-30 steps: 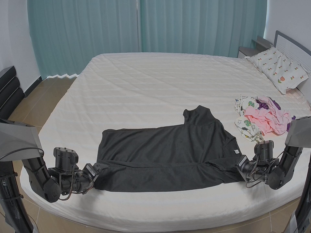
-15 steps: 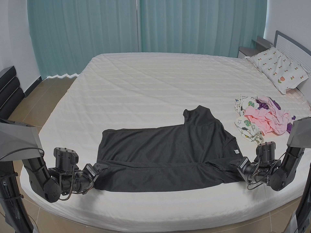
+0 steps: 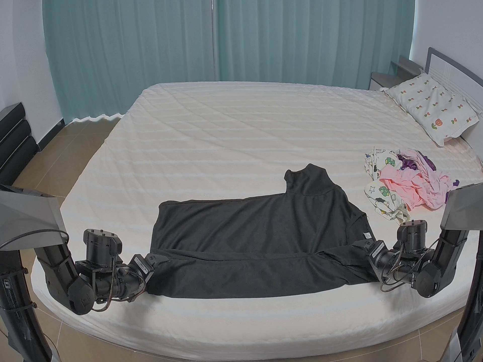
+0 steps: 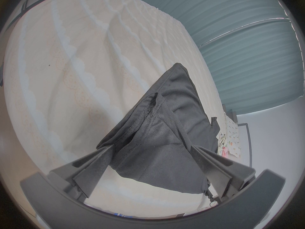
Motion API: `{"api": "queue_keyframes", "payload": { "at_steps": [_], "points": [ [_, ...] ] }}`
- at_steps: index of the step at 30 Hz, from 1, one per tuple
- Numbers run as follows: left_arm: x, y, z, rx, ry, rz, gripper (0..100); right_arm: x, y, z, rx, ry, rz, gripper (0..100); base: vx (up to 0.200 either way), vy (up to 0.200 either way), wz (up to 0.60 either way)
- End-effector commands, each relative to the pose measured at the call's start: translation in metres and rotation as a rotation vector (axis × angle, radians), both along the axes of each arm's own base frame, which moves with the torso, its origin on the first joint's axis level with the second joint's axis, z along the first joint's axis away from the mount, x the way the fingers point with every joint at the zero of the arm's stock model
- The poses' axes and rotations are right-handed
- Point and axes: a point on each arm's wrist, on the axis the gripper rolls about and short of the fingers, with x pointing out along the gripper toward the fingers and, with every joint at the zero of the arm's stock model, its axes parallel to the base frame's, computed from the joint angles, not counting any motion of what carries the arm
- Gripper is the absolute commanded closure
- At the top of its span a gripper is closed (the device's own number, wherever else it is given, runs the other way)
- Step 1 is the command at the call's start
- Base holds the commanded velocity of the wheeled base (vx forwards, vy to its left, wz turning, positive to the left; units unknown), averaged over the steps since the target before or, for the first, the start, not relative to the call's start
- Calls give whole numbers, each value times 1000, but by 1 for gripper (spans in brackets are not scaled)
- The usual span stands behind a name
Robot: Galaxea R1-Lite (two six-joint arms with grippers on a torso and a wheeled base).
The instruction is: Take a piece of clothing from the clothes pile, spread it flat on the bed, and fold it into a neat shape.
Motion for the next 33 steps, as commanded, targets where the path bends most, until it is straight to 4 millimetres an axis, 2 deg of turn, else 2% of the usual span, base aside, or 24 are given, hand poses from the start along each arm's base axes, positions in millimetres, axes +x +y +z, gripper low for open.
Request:
{"api": "queue_keyframes", "payload": {
  "at_steps": [1,5,6,17,22,27,33],
  "points": [
    [0,0,0,0,1,0,0,3,0,-6,19,-2,-15,0,0,0,0],
    [0,0,0,0,1,0,0,3,2,-9,22,-12,-10,0,0,0,0],
    [0,0,0,0,1,0,0,3,2,-9,22,-12,-10,100,0,0,0],
    [0,0,0,0,2,0,0,0,2,-3,17,-24,-18,100,0,0,0],
    [0,0,0,0,2,0,0,-7,3,11,23,-52,-5,100,0,0,0],
    [0,0,0,0,2,1,0,-19,14,34,36,-107,47,100,0,0,0],
    [-1,0,-1,1,4,1,0,-24,14,55,40,-136,55,100,0,0,0]
  ]
}}
